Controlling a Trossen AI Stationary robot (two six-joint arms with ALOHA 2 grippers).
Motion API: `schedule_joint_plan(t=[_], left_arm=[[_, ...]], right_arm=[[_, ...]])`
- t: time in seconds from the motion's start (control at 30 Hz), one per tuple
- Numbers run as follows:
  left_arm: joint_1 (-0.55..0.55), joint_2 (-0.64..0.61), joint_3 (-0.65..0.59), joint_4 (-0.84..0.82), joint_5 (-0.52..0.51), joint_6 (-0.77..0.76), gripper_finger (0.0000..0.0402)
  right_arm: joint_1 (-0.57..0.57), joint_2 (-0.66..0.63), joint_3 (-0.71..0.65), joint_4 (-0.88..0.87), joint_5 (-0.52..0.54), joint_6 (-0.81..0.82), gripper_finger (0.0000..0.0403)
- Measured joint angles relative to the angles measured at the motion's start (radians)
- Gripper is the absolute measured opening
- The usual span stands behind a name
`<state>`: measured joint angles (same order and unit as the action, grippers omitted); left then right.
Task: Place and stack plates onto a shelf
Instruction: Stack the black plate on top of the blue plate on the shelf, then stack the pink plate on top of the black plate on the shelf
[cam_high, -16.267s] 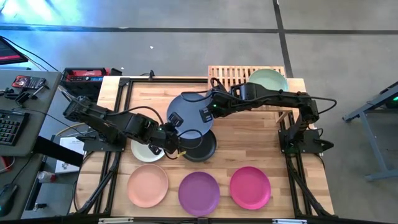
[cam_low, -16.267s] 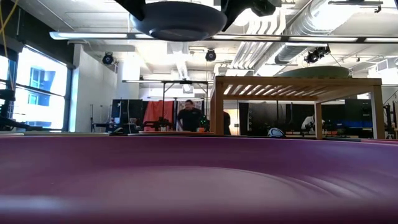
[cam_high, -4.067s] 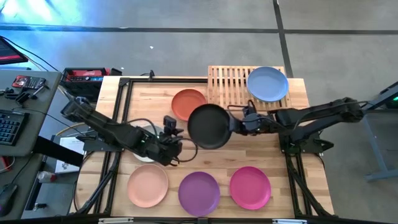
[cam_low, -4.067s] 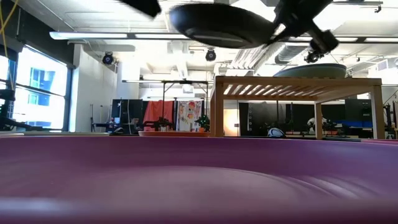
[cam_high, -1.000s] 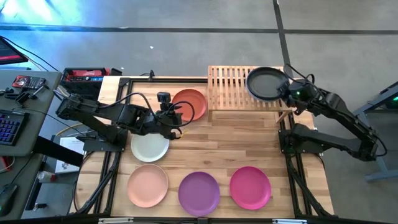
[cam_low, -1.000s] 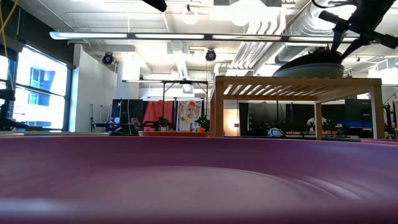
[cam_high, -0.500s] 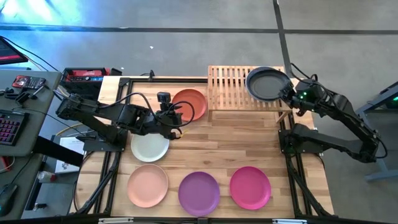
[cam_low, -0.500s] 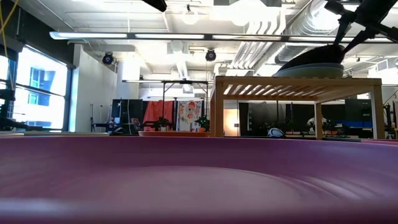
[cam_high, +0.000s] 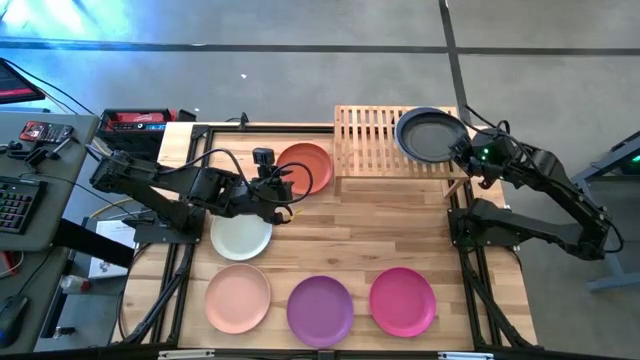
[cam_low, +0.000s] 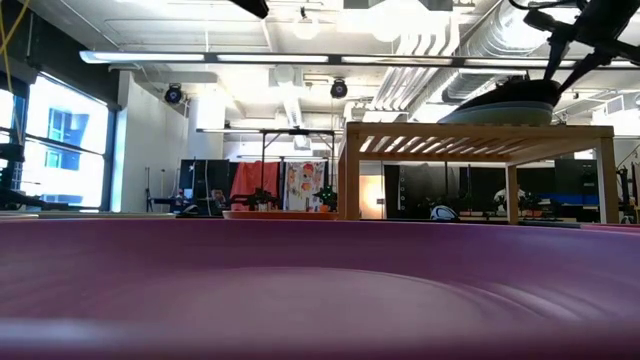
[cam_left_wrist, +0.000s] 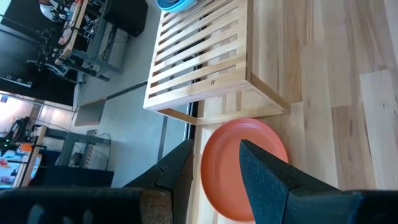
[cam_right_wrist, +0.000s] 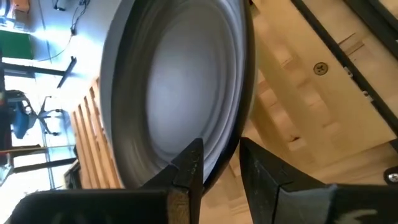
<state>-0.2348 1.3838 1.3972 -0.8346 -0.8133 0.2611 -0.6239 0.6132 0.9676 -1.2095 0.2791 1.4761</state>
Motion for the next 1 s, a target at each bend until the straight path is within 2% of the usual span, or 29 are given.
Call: schedule_joint_plan(t=[0.23,0.43,1.0], left_arm=[[0.0,0.0,0.0,0.027,0.0,0.0,0.012],[0.0,0.0,0.0,0.026,0.0,0.002,0.012],[0.0,0.0,0.0,0.025,0.0,0.002,0.012]], right_arm=[[0.0,0.0,0.0,0.094,-0.01,-0.018,0.008],[0.0,0.0,0.0,0.067,-0.012,-0.019,0.008],[0.0,-0.015,0.0,0.047,-0.168,-0.019,0.008]])
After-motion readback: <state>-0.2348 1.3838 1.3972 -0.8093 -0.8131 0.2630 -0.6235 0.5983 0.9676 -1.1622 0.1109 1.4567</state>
